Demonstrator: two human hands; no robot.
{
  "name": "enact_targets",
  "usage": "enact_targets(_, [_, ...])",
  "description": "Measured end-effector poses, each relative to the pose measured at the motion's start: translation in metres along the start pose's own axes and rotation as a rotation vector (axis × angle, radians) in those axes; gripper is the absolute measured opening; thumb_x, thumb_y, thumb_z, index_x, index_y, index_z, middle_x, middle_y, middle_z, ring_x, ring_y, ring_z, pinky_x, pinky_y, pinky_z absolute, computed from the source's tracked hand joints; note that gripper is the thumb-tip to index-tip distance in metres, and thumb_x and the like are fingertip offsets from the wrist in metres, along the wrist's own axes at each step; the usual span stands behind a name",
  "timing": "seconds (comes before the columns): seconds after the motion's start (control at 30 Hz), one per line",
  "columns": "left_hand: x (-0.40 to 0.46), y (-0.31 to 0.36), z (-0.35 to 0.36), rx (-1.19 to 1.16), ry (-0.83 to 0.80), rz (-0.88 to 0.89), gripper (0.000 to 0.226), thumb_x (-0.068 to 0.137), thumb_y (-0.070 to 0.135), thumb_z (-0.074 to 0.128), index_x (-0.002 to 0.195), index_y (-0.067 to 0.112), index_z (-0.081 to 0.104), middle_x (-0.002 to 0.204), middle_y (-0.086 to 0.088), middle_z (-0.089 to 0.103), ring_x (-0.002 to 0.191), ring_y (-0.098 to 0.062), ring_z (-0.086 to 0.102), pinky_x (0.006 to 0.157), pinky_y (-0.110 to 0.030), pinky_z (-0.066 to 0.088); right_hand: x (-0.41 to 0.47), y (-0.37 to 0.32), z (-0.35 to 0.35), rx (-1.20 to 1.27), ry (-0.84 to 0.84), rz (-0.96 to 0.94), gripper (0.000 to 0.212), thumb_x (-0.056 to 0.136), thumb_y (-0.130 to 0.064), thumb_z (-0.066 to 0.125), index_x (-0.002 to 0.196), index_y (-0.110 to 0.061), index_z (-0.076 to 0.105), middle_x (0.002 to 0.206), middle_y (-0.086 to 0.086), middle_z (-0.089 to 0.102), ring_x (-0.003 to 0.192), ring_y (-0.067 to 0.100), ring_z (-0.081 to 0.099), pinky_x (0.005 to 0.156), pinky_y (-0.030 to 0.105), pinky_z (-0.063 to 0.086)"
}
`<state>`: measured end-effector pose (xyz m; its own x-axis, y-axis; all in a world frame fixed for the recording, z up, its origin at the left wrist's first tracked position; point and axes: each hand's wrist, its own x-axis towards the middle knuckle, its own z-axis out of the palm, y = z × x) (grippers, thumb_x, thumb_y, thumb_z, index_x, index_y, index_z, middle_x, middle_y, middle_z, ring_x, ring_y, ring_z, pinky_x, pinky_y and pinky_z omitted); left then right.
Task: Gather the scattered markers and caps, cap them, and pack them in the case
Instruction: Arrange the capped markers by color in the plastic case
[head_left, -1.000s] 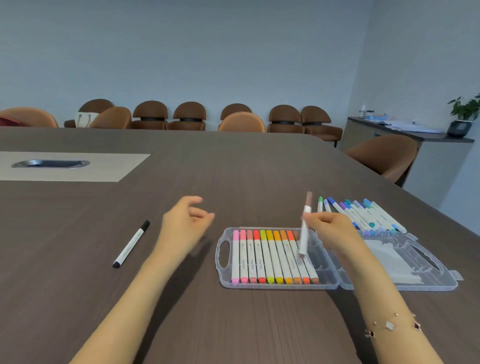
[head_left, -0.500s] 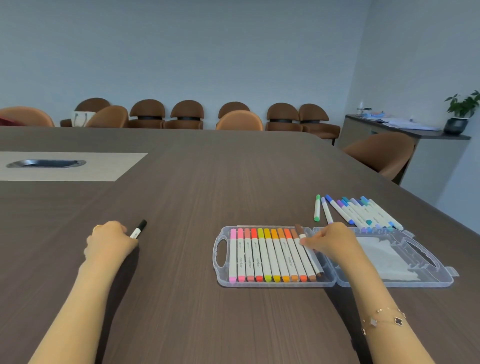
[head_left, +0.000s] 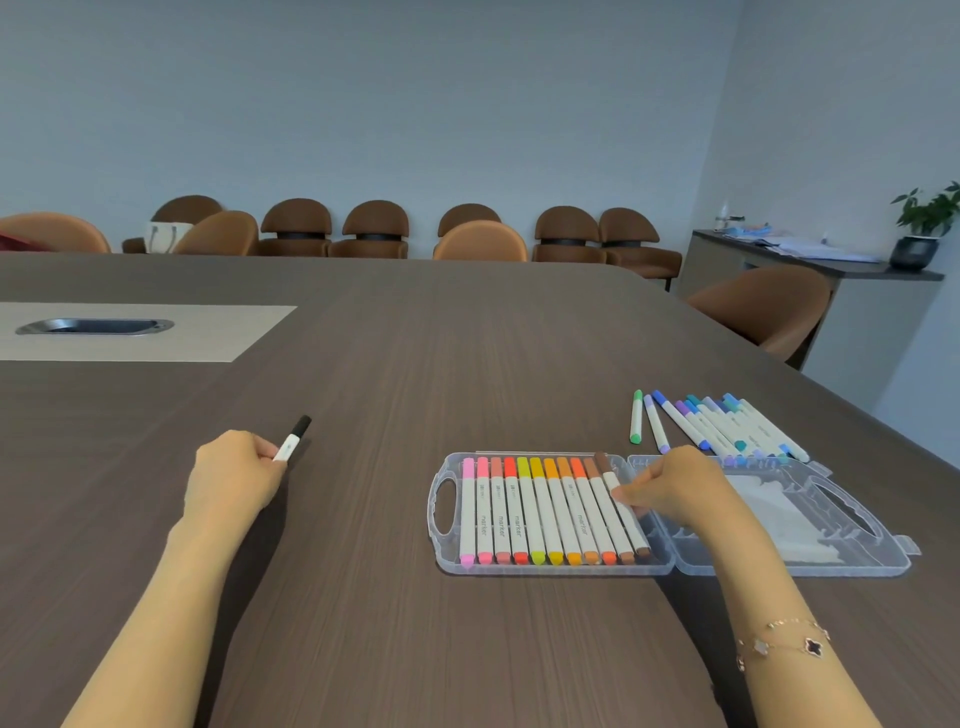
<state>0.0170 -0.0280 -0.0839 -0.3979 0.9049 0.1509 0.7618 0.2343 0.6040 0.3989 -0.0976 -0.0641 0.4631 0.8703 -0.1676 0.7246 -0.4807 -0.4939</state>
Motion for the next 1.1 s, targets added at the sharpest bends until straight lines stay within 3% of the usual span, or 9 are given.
enact_targets(0.17, [-0.006,0.011,-0.002,-0.117,0.071,0.085,0.018,0.088,0.012,0.060,0.100,0.007,0.072,0.085,-0.005,0.066,0.074,-0.024,0.058,0.070,-0.032,0.048,0.003,0.001,0.000,-0.063,-0.025,0.019,0.033,0.081,-0.035,0.071,0.096,-0.006,0.068,0.078,0.004,0.063,0.063,0.012,0.054,0.060,0.023,0.044])
enact_targets(0.3, [-0.018,0.028,-0.003,-0.288,0.025,0.070,0.018,0.089,0.016,0.062,0.104,0.010,0.070,0.090,0.000,0.062,0.079,-0.016,0.055,0.067,-0.022,0.041,0.005,-0.001,0.000,-0.119,-0.072,0.012,0.028,0.086,-0.034,0.066,0.091,-0.006,0.067,0.078,0.004,0.062,0.064,0.011,0.053,0.065,0.022,0.043])
enact_targets(0.43, [-0.031,0.047,0.001,-0.629,-0.178,0.010,0.019,0.086,0.016,0.069,0.103,0.011,0.072,0.098,-0.003,0.070,0.086,-0.017,0.063,0.072,-0.021,0.048,0.005,-0.003,0.001,-0.152,-0.067,0.005,0.028,0.084,-0.036,0.067,0.088,-0.009,0.064,0.071,0.002,0.057,0.062,0.012,0.052,0.070,0.025,0.049])
enact_targets(0.5, [-0.045,0.065,0.005,-0.732,-0.298,0.033,0.016,0.085,0.013,0.069,0.100,0.013,0.072,0.093,-0.001,0.070,0.080,-0.014,0.064,0.062,-0.013,0.051,0.004,-0.002,0.000,-0.131,-0.014,-0.002,0.029,0.082,-0.037,0.069,0.073,-0.013,0.057,0.064,0.001,0.051,0.057,0.011,0.050,0.065,0.024,0.048])
enact_targets(0.6, [-0.075,0.099,0.018,-0.735,-0.429,0.142,0.012,0.083,0.015,0.072,0.094,0.019,0.073,0.086,0.006,0.071,0.073,-0.008,0.065,0.057,-0.009,0.052,-0.007,-0.006,-0.002,0.134,0.099,-0.134,0.021,0.084,-0.035,0.069,0.076,-0.016,0.063,0.070,-0.001,0.058,0.062,0.008,0.052,0.058,0.020,0.041])
enact_targets(0.73, [-0.113,0.137,0.044,-0.659,-0.546,0.246,0.014,0.081,0.023,0.074,0.094,0.025,0.074,0.086,0.010,0.072,0.080,-0.004,0.067,0.070,-0.018,0.056,-0.035,-0.031,-0.007,0.577,-0.037,-0.314,0.022,0.087,-0.043,0.061,0.084,-0.023,0.070,0.078,-0.015,0.064,0.076,-0.002,0.053,0.062,0.018,0.040])
enact_targets(0.87, [-0.134,0.155,0.063,-0.665,-0.535,0.288,0.016,0.081,0.024,0.074,0.096,0.021,0.074,0.087,0.006,0.073,0.075,-0.005,0.067,0.059,-0.011,0.053,-0.036,-0.031,-0.007,0.664,-0.063,-0.275,0.030,0.086,-0.046,0.060,0.092,-0.020,0.073,0.076,-0.013,0.065,0.071,0.001,0.052,0.057,0.019,0.038])
enact_targets(1.0, [-0.145,0.166,0.076,-0.665,-0.540,0.288,0.018,0.081,0.024,0.073,0.098,0.019,0.072,0.088,0.006,0.070,0.079,-0.009,0.066,0.061,-0.013,0.054,-0.029,-0.023,-0.007,0.682,-0.038,-0.248,0.019,0.087,-0.037,0.063,0.088,-0.019,0.069,0.078,-0.009,0.063,0.070,0.004,0.054,0.059,0.018,0.040])
enact_targets(1.1, [-0.149,0.167,0.083,-0.669,-0.600,0.328,0.016,0.081,0.025,0.074,0.096,0.025,0.069,0.088,0.009,0.069,0.081,-0.009,0.067,0.071,-0.019,0.057,-0.021,-0.016,-0.009,0.717,-0.038,-0.240,0.017,0.089,-0.028,0.063,0.104,-0.020,0.064,0.085,-0.010,0.060,0.074,0.003,0.053,0.058,0.017,0.040])
